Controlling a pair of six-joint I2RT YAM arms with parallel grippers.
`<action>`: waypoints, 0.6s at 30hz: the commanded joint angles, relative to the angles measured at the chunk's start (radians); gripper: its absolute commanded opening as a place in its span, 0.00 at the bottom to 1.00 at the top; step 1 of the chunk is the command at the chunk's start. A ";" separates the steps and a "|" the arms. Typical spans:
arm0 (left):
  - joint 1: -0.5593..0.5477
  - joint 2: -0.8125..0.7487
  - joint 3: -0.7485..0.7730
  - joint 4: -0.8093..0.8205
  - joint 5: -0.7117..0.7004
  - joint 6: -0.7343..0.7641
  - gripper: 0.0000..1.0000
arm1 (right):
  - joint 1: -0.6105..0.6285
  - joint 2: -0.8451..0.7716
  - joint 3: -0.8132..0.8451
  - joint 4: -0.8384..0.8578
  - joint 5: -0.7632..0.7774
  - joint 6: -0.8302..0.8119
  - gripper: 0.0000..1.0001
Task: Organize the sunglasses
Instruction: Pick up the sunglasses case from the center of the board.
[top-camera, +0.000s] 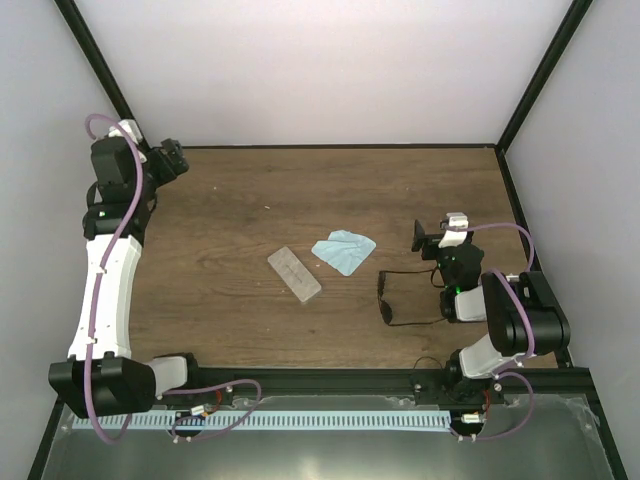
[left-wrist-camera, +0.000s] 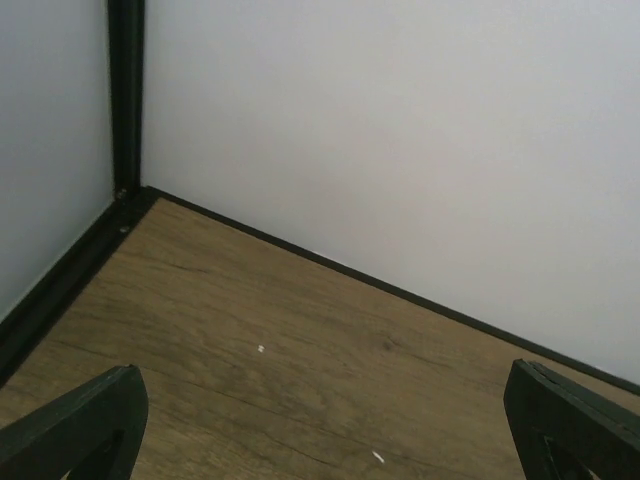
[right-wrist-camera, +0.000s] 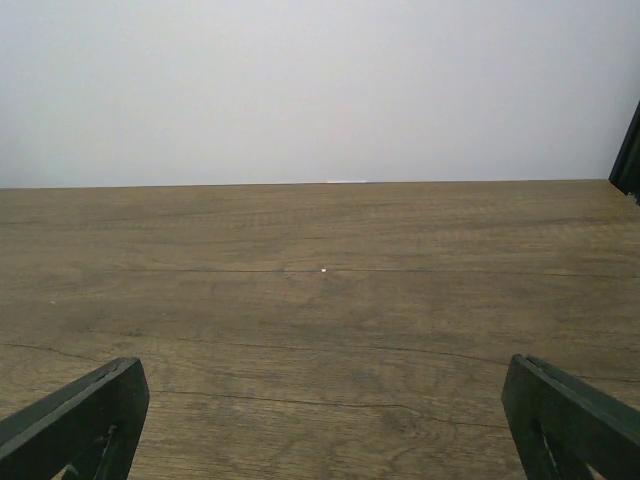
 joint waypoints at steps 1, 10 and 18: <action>-0.001 -0.033 0.011 -0.007 -0.139 -0.043 1.00 | -0.013 0.003 0.020 0.014 -0.003 -0.012 1.00; -0.046 -0.009 0.039 0.021 -0.124 0.008 1.00 | -0.012 0.003 0.019 0.016 -0.004 -0.012 1.00; -0.103 -0.020 -0.018 0.004 -0.082 0.026 0.83 | 0.017 -0.125 0.176 -0.399 0.091 0.020 1.00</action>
